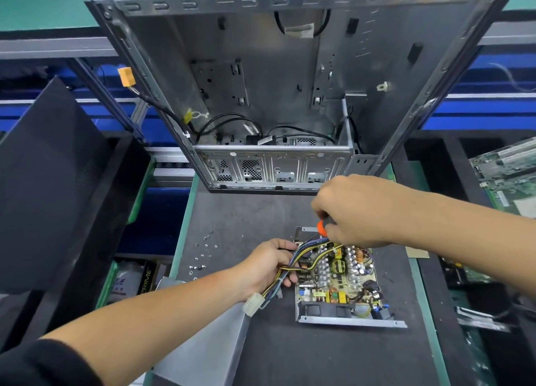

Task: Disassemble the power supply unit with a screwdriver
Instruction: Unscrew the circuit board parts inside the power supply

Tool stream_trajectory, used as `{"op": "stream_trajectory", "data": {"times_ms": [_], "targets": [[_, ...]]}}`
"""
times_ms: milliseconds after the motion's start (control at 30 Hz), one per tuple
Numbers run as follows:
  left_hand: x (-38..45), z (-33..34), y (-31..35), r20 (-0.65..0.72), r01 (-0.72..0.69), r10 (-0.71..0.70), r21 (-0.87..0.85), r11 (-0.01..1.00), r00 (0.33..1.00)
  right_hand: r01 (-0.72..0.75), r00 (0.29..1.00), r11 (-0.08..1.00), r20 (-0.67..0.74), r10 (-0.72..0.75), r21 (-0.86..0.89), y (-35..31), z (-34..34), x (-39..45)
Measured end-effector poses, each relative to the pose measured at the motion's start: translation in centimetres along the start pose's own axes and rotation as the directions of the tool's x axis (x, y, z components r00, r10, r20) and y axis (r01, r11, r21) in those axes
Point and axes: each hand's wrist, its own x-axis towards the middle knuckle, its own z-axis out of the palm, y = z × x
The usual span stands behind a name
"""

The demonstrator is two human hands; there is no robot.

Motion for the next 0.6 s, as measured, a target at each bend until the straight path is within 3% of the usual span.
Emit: {"op": "stream_trajectory", "data": {"times_ms": [400, 600], "targets": [[0.32, 0.26, -0.47, -0.145, -0.141, 0.144, 0.027, 0.99, 0.979, 0.002, 0.999, 1.0, 0.038, -0.001, -0.023, 0.06, -0.14, -0.19], [0.14, 0.14, -0.61, -0.115, -0.196, 0.205, 0.087, 0.977, 0.972, -0.005, 0.999, 1.0, 0.052, 0.006, -0.013, -0.08, -0.17, -0.4]]}}
